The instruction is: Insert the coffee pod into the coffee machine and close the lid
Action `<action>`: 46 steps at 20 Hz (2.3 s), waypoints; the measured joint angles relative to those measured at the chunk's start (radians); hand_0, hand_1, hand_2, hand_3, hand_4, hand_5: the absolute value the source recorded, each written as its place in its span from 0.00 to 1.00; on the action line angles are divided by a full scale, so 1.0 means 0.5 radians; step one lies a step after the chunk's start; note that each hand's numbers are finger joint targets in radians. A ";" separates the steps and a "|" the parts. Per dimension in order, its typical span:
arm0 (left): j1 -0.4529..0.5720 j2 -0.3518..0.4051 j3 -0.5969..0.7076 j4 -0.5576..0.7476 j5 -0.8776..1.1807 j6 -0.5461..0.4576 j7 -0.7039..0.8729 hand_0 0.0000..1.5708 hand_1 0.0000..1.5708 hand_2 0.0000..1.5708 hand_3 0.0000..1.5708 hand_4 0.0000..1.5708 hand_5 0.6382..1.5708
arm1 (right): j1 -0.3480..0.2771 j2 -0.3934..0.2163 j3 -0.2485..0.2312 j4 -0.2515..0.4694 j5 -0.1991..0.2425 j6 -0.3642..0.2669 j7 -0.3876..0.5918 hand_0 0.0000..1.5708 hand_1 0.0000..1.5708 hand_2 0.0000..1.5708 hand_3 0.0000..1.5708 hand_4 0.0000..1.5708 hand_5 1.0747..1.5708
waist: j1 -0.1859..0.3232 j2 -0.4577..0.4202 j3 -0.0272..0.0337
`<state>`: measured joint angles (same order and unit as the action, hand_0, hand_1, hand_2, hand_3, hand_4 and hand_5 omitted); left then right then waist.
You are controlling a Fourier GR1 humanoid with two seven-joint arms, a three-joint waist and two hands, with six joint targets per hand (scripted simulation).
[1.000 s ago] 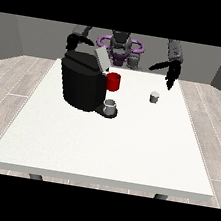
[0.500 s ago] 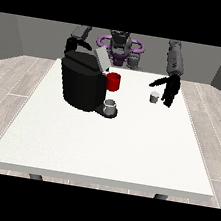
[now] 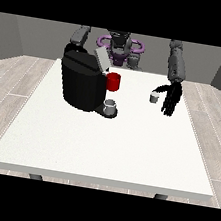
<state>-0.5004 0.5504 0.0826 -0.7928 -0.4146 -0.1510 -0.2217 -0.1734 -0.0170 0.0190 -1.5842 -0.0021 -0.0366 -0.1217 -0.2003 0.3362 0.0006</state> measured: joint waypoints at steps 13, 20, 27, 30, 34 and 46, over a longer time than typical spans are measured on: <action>-0.181 0.012 -0.024 0.174 -0.145 -0.024 -0.088 0.44 0.44 0.55 0.50 0.00 1.00 | -0.113 -0.045 -0.116 0.242 -0.022 -0.006 -0.136 0.00 0.00 0.00 0.00 0.24 1.00 | 0.049 0.037 0.025; -0.234 0.002 -0.045 0.234 -0.261 0.104 -0.141 0.75 0.75 0.76 0.69 0.00 1.00 | -0.132 -0.035 -0.150 0.344 -0.028 -0.034 -0.153 0.00 0.00 0.00 0.00 0.24 1.00 | 0.060 0.015 0.020; -0.203 -0.115 -0.147 0.212 -0.400 0.188 -0.052 0.80 0.80 0.79 0.69 0.07 1.00 | -0.143 -0.040 -0.181 0.495 -0.044 -0.032 -0.175 0.00 0.00 0.00 0.00 0.21 1.00 | 0.069 -0.099 0.024; -0.200 -0.147 -0.169 0.216 -0.432 0.197 -0.069 0.85 0.85 0.85 0.75 0.05 1.00 | -0.153 -0.036 -0.192 0.530 -0.051 -0.039 -0.178 0.00 0.00 0.00 0.00 0.21 1.00 | 0.077 -0.121 0.023; -0.204 -0.179 -0.175 0.254 -0.468 0.211 -0.076 0.73 0.73 0.80 0.75 0.21 1.00 | -0.127 -0.046 -0.199 0.574 -0.058 -0.020 -0.199 0.00 0.00 0.00 0.00 0.23 1.00 | 0.075 -0.158 0.020; -0.243 -0.325 -0.152 0.315 -0.476 0.224 -0.290 0.92 0.92 0.90 0.83 0.39 1.00 | -0.094 -0.051 -0.256 0.736 -0.093 -0.027 -0.276 0.00 0.00 0.00 0.00 0.22 1.00 | 0.136 -0.267 0.001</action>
<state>-0.6221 0.3878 0.0066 -0.6354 -0.6524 -0.0391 -0.3666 -0.2205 -0.0425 -0.1091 -1.2161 -0.0488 -0.0502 -0.2597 -0.1323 0.2029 0.0009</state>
